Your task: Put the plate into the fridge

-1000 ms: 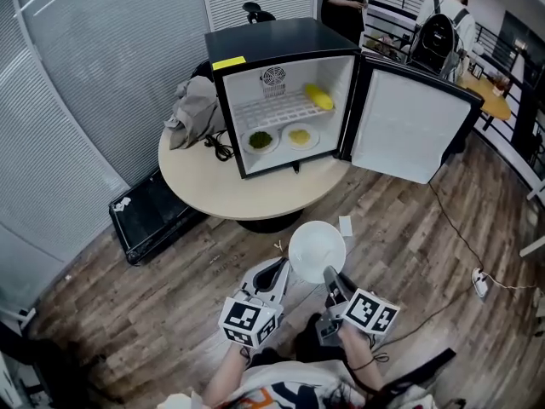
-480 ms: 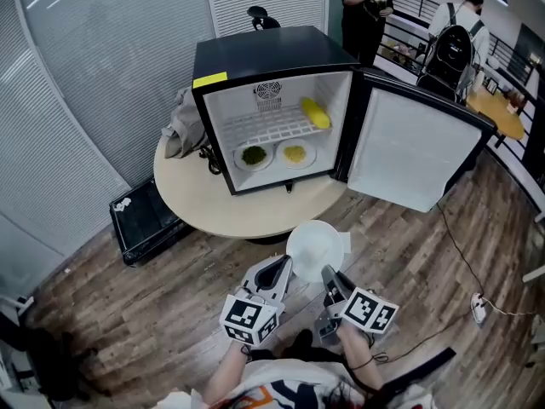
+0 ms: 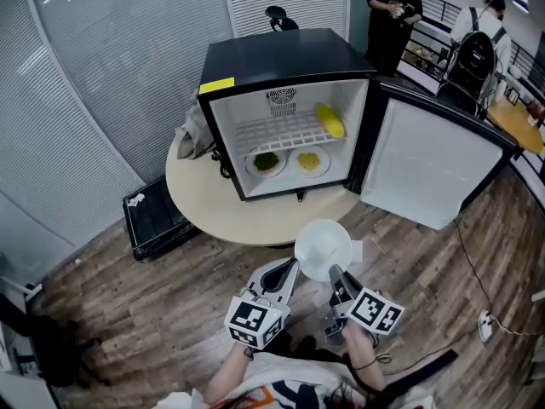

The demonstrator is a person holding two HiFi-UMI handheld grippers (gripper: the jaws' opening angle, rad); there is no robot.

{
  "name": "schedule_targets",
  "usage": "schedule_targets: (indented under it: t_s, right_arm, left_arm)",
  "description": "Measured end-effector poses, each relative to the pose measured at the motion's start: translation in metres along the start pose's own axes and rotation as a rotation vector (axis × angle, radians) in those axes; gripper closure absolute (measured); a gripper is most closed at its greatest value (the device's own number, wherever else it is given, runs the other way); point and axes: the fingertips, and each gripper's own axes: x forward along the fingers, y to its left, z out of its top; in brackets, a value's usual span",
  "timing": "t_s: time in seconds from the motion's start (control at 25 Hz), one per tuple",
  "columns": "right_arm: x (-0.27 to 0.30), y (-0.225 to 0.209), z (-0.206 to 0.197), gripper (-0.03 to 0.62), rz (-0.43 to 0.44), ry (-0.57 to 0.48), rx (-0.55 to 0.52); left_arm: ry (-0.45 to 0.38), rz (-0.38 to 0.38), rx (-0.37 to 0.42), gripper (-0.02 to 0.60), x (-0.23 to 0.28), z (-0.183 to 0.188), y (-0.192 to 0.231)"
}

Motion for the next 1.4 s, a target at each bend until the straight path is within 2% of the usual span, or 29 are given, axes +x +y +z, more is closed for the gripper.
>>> schedule_targets:
  t_s: [0.24,0.6,0.88,1.4]
  right_arm:
    - [0.028,0.003,0.01,0.565,0.003,0.008,-0.001]
    - [0.093,0.022,0.052,0.565,0.0,-0.05,-0.002]
    - [0.14,0.035,0.083,0.565,-0.009,-0.101,0.008]
    - [0.21,0.063,0.131,0.565,0.01,-0.178,0.046]
  left_arm:
    - [0.014,0.018,0.003,0.569,0.016,0.001,0.029]
    - [0.004,-0.024,0.034,0.569,0.065,0.027,0.089]
    - [0.004,-0.053,0.019,0.569,0.093,0.036,0.135]
    - [0.01,-0.117,0.018,0.569,0.114,0.041,0.175]
